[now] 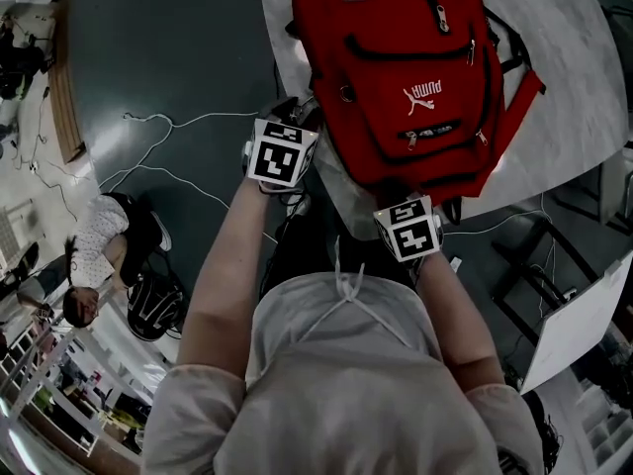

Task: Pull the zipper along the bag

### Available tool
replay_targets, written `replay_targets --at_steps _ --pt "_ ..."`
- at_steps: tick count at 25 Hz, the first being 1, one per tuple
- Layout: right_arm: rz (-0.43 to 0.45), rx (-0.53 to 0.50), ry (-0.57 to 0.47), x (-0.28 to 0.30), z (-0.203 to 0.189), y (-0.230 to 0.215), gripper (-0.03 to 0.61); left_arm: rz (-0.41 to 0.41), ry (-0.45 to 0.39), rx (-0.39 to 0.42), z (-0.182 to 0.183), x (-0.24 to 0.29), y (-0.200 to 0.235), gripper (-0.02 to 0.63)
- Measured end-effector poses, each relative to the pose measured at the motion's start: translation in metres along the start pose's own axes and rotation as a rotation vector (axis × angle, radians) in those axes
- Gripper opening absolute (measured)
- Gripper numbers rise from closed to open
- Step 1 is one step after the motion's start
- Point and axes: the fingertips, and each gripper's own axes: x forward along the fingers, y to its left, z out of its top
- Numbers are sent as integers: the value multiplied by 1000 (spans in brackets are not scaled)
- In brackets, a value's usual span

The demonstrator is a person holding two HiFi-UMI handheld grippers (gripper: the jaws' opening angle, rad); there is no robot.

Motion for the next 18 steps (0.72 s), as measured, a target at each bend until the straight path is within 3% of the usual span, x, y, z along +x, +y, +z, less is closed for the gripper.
replay_targets --at_steps 4,10,12,14,18 --pt "-34 10 -2 2 2 -1 26 20 -25 49 -10 -14 -14 163" --pt "-88 54 -16 -22 7 5 26 34 -145 27 1 -62 -28 161" --pt "-92 77 -58 -37 12 12 27 37 -187 28 9 -87 -32 144" --pt "-90 108 -128 -52 23 20 27 35 -235 17 17 -111 -37 79" --pt "-116 125 -308 -85 69 31 27 11 -348 16 43 -146 -44 32"
